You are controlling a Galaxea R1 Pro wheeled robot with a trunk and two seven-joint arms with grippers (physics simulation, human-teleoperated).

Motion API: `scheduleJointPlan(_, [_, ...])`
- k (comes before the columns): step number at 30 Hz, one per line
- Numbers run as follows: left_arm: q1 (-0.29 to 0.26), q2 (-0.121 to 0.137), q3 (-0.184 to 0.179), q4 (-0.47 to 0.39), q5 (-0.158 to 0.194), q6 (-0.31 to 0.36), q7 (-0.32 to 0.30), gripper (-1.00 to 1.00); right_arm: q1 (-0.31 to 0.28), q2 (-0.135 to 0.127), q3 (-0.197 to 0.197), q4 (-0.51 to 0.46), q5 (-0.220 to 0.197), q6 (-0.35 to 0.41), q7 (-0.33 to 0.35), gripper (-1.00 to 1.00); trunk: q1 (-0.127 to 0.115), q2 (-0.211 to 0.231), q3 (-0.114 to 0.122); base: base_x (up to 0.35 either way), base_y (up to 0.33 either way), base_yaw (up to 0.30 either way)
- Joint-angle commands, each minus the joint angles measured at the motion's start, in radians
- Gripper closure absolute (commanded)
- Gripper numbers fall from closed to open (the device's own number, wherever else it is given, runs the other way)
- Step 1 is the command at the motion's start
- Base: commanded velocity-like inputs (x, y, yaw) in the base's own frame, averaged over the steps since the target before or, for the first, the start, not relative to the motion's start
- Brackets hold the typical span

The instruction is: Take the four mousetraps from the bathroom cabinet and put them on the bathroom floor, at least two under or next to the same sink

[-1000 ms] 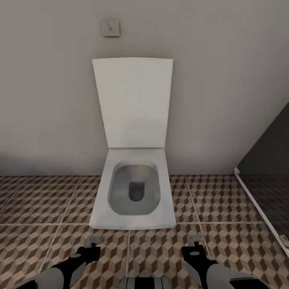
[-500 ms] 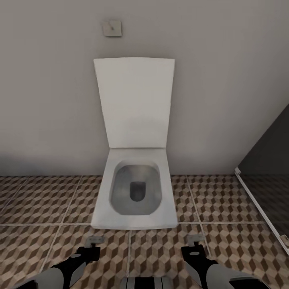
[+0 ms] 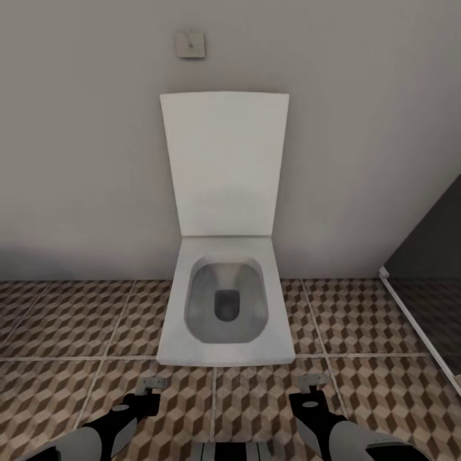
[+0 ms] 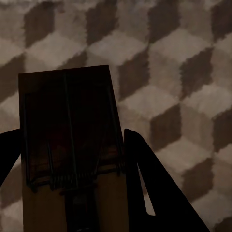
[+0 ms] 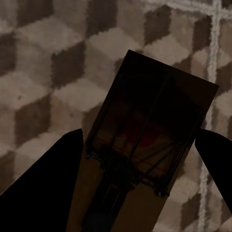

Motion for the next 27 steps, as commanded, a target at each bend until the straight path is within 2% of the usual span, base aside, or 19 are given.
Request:
scheduleJointPlan(1, [0.000, 0.001, -0.008, -0.001, 0.007, -0.002, 0.000, 1.00, -0.001, 0.000, 0.003, 0.003, 0.007, -0.002, -0.006, 1.00, 0.000, 0.000, -0.001, 0.000, 0.003, 0.000])
scheduleJointPlan(27, [0.000, 0.001, -0.008, -0.001, 0.006, -0.003, 0.000, 1.00, -0.001, -0.001, 0.003, 0.003, 0.007, -0.002, -0.006, 1.00, 0.000, 0.000, -0.001, -0.019, 0.026, 0.000])
